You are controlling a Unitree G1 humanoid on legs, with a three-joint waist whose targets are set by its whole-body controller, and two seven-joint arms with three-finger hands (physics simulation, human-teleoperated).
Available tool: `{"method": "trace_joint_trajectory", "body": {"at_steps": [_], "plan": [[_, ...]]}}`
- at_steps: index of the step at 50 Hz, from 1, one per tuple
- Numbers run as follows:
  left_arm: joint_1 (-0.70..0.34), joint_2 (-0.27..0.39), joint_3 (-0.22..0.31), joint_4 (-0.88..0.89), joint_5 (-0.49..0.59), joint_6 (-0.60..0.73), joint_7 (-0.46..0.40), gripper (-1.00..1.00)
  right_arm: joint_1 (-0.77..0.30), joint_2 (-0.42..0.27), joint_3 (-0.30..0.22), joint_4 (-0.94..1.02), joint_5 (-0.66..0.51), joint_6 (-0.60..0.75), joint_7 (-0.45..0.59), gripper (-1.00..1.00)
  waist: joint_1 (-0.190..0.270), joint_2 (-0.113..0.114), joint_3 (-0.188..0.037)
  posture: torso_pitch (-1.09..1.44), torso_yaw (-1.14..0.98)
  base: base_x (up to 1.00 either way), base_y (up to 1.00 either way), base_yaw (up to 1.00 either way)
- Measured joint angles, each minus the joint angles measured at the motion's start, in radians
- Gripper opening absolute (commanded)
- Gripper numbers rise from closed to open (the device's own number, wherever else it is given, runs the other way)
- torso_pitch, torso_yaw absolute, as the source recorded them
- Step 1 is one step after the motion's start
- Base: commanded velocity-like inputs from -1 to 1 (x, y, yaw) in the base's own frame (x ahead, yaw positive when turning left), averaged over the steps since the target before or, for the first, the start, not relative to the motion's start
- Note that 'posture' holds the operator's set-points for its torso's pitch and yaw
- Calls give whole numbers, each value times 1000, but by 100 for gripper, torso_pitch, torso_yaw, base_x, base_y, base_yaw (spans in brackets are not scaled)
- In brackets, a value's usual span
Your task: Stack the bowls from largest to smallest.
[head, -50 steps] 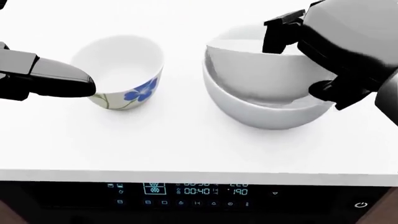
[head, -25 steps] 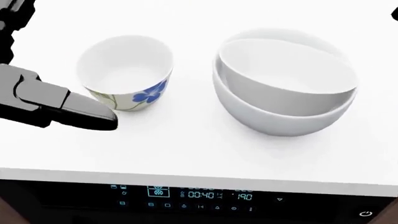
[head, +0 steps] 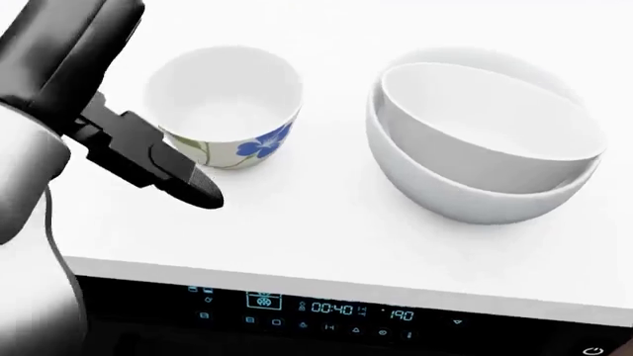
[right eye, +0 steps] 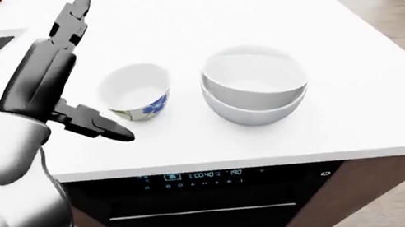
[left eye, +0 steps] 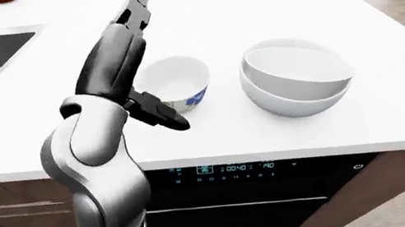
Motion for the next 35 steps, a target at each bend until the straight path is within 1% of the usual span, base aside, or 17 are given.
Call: {"method": "trace_joint_trajectory", "body": {"at_steps": [1, 3, 7, 10, 13, 16, 18, 22, 27, 31, 35], "plan": [[9, -31, 19, 10, 46, -47, -28, 100, 0, -1, 2, 1, -1, 0, -3, 100, 0, -3, -2, 0, 0, 0, 0, 0], [34, -64, 45, 35, 114, -135, -64, 100, 1, 1, 4, 0, 0, -1, -7, 100, 0, -7, -5, 0, 0, 0, 0, 0], [81, -104, 81, 87, 170, -257, -81, 100, 7, 14, 6, 0, -1, -5, -13, 100, 2, -13, -6, 0, 0, 0, 0, 0], [91, -117, 87, 117, 185, -308, -77, 100, 7, 18, 13, 3, -3, -7, -14, 100, 3, -15, -6, 0, 0, 0, 0, 0], [101, -129, 79, 134, 197, -356, -63, 100, 14, 32, 16, 5, -8, -17, -19, 100, 4, -16, -8, 0, 0, 0, 0, 0], [111, -139, 70, 157, 206, -403, -46, 94, 27, 50, 13, 18, -16, -37, -23, 100, 4, -15, -10, 0, 0, 0, 0, 0], [108, -142, 69, 183, 213, -428, -35, 84, 28, 53, 11, 23, -20, -40, -22, 100, 4, -12, -10, 0, 0, 0, 0, 0], [108, -155, 66, 232, 224, -462, -5, 75, 32, 62, 9, 20, -24, -45, -24, 100, 3, -9, -11, 0, 0, 0, 0, 0], [107, -161, 72, 293, 216, -484, 29, 69, 41, 79, 11, 29, -30, -66, -29, 100, 1, -8, -12, 0, 0, 0, 0, 0], [107, -157, 77, 336, 200, -490, 55, 64, 41, 79, 10, 37, -34, -65, -30, 100, 1, -6, -11, 0, 0, 0, 0, 0], [105, -149, 76, 370, 189, -488, 84, 58, 44, 92, 20, 33, -41, -72, -34, 100, 1, -6, -14, 0, 0, 0, 0, 0]]}}
